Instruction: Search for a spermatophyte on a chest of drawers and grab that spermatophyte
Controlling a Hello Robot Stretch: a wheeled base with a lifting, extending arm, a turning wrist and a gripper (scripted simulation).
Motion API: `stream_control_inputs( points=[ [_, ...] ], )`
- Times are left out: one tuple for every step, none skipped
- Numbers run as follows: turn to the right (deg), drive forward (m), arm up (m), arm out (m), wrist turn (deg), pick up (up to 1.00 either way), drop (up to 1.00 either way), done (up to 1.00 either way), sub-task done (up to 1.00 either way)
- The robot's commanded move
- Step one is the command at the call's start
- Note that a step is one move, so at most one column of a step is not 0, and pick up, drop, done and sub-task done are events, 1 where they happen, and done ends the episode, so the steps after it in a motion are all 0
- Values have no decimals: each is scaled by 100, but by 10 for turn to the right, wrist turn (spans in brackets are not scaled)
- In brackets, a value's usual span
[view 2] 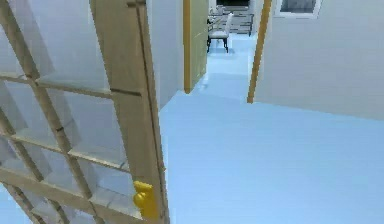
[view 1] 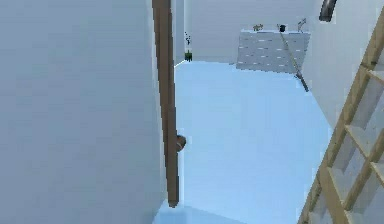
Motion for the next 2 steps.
stream_control_inputs(
  points=[
    [180,0,0,0,0,0,0,0,0],
    [0,100,0,0,0,0,0,0,0]
  ],
)
